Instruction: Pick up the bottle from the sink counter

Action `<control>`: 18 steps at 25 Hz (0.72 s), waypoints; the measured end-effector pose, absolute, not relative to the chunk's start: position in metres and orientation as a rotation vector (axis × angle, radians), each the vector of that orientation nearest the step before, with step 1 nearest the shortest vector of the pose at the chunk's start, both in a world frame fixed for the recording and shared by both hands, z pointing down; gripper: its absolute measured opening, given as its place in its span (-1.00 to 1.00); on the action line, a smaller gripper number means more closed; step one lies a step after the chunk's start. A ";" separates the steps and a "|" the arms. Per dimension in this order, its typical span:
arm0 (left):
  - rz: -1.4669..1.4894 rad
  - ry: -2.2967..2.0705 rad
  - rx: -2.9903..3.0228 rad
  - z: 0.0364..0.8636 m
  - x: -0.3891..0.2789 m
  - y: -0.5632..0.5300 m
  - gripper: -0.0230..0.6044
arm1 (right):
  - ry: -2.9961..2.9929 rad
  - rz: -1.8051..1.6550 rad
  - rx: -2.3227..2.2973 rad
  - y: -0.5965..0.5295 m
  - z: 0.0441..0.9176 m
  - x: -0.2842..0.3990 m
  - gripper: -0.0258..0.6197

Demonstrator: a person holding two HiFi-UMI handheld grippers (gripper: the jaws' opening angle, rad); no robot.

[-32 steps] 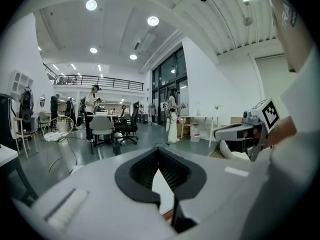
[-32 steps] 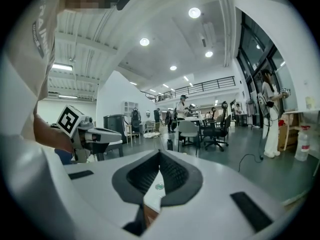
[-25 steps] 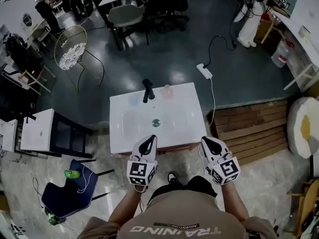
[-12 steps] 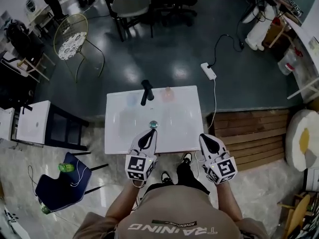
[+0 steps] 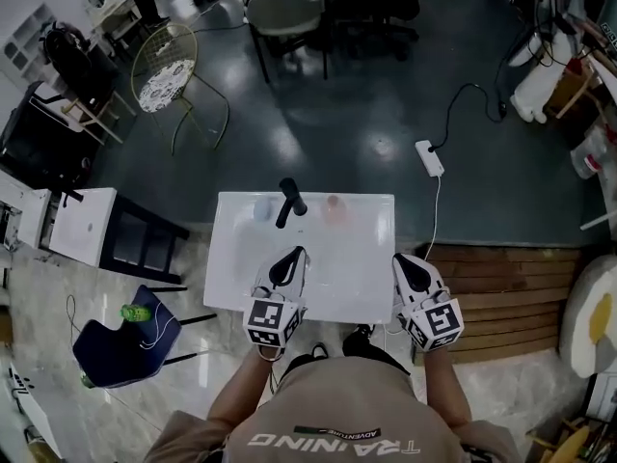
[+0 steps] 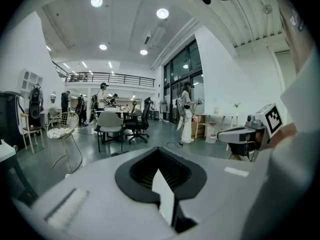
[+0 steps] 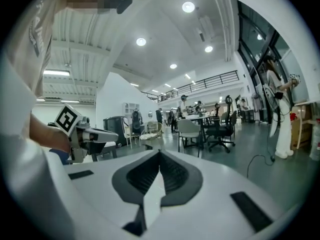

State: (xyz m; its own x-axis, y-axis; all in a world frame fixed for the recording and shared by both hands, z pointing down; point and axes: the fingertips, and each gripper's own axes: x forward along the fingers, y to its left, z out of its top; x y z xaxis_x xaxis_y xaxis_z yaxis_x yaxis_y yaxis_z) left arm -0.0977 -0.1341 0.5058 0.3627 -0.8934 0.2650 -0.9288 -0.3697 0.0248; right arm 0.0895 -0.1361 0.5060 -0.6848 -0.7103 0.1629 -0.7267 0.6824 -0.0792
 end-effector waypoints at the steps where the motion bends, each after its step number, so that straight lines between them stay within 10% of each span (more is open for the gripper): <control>1: 0.315 -1.672 2.436 0.505 -0.097 -0.139 -0.90 | -2.782 0.212 1.166 -0.143 0.506 0.089 -0.89; 18: 0.417 -1.681 2.429 0.516 -0.071 -0.179 -0.90 | -2.847 0.316 0.964 -0.192 0.540 0.070 -0.89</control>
